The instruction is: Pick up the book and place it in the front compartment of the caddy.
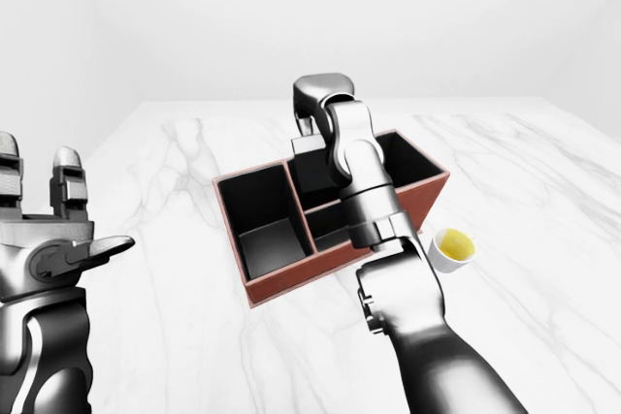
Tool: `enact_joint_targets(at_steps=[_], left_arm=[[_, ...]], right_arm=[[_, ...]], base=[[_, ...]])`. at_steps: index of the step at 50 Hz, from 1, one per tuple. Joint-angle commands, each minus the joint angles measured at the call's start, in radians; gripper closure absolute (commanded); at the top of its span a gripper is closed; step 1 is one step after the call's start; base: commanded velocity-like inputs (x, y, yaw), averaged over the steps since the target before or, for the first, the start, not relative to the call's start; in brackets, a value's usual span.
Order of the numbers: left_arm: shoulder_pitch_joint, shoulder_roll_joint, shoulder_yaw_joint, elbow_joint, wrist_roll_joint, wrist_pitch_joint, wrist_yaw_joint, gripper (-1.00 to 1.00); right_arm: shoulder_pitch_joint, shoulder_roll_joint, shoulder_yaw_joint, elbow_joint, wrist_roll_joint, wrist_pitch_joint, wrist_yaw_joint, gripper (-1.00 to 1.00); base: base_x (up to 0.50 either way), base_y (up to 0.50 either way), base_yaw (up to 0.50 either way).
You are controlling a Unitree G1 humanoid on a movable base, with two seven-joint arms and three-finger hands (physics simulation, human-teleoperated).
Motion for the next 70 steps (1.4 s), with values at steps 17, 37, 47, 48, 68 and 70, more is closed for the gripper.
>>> enact_joint_targets(at_steps=[17,37,47,48,68,70], left_arm=[[0.007,-0.006,-0.001,-0.012,0.002,0.000,-0.004,-1.00],[0.009,-0.008,-0.003,-0.010,0.004,0.000,-0.007,-1.00],[0.000,-0.002,0.006,-0.001,-0.006,0.000,-0.004,-1.00],[0.000,-0.002,0.005,-0.001,-0.006,0.000,-0.004,-1.00],[0.004,-0.001,0.008,-0.017,-0.013,0.000,-0.001,-1.00],[0.005,-0.002,0.007,-0.016,-0.011,0.000,-0.002,-1.00]], right_arm=[[-0.026,-0.029,-0.021,0.158,0.077,0.000,-0.272,1.00],[-0.057,-0.042,0.007,0.419,0.147,0.000,-0.494,1.00],[-0.077,-0.034,0.020,0.461,0.127,0.000,-0.560,1.00],[-0.077,-0.034,0.020,0.462,0.127,0.000,-0.560,1.00],[-0.134,-0.013,0.028,0.557,0.136,-0.046,-0.642,1.00],[-0.137,-0.012,0.029,0.564,0.134,-0.049,-0.645,1.00]], base=[[0.00,0.00,0.00],[0.00,0.00,0.00],[0.00,0.00,0.00],[0.00,0.00,0.00],[0.00,0.00,0.00],[0.00,0.00,0.00]])
